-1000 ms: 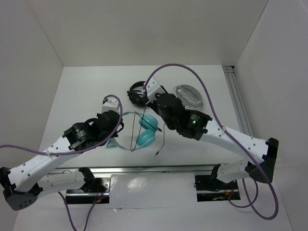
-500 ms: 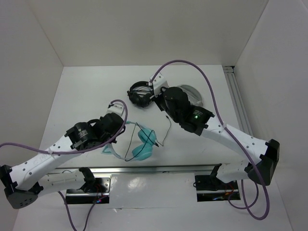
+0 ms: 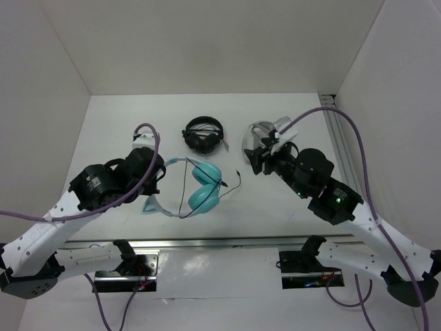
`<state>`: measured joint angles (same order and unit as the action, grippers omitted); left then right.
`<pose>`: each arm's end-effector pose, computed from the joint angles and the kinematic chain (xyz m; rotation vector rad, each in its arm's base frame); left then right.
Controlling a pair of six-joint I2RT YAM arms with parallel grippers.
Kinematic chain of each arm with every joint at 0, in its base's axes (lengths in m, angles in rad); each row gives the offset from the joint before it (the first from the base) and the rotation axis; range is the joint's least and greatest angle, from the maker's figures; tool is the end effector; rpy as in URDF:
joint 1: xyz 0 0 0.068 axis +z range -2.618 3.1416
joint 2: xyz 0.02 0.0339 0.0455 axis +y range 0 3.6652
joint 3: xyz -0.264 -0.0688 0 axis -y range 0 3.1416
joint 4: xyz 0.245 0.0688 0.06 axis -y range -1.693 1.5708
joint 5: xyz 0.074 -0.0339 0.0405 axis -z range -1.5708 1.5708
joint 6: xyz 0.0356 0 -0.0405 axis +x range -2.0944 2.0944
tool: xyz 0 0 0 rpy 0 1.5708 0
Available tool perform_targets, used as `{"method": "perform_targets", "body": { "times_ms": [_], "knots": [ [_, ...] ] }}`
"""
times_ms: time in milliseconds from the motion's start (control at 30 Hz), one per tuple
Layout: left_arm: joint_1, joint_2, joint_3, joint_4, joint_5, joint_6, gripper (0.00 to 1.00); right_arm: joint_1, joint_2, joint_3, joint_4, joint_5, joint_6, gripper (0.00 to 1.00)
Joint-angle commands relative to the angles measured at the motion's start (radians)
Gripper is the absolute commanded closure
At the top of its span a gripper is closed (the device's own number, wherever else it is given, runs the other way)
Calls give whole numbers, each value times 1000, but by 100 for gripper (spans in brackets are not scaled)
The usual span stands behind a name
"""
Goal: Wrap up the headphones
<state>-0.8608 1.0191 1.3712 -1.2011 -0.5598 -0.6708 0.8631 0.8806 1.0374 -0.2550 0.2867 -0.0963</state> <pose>0.1185 -0.1088 0.4010 -0.0296 2.2629 -0.1224 0.1326 0.1395 0.4040 -0.5742 1.5748 0.3410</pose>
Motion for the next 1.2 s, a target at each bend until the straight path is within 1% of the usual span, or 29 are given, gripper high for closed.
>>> {"method": "perform_targets", "body": {
  "times_ms": [0,33,67,133,167,200,233,300,333,367,433,467,567,667,733,767,833,1000,1033,1167],
  "knots": [
    [40,-4,74,-20,-46,-99,100,-4,-25,-83,6,-75,82,34],
    [40,-4,84,-20,-46,-99,100,-4,-37,-129,26,-75,102,33],
    [51,-4,94,-20,-34,-99,100,-4,-37,-152,39,-111,113,33],
    [60,-4,123,-20,-25,-99,100,-4,-37,-225,71,-165,135,29],
    [60,-4,123,-20,-25,-99,100,-4,-37,-250,109,-251,144,20],
    [60,-4,135,-29,-25,-99,100,-4,-37,-275,135,-294,155,12],
    [60,-4,147,-29,-25,-99,100,-4,-25,-324,158,-334,155,8],
    [69,-4,157,-29,-14,-108,100,-4,-12,-375,250,-409,173,7],
    [69,-4,157,-29,-5,-108,100,-4,12,-410,276,-409,173,6],
    [69,-4,157,-29,-5,-108,100,-4,21,-427,334,-409,173,6],
    [69,-4,166,-20,7,-108,100,-4,53,-462,379,-397,173,6],
    [69,-4,166,-20,8,-108,100,-4,64,-477,432,-397,164,6],
    [69,-4,175,-11,29,-108,100,-4,95,-540,557,-359,142,6],
    [69,-4,175,-2,52,-108,100,-24,148,-571,634,-357,132,6],
    [69,-4,186,-2,61,-99,100,-64,197,-571,674,-414,122,6],
    [69,-4,186,-2,72,-99,100,-76,251,-557,683,-437,122,7],
    [69,-4,186,-2,72,-99,100,-98,302,-548,720,-469,122,8],
    [69,-4,206,-2,95,-99,100,-133,444,-518,815,-478,102,8],
    [69,-4,206,-2,95,-99,100,-151,464,-507,827,-500,102,10],
    [69,-4,206,-2,95,-99,100,-164,578,-485,896,-570,121,29]
  ]
}}
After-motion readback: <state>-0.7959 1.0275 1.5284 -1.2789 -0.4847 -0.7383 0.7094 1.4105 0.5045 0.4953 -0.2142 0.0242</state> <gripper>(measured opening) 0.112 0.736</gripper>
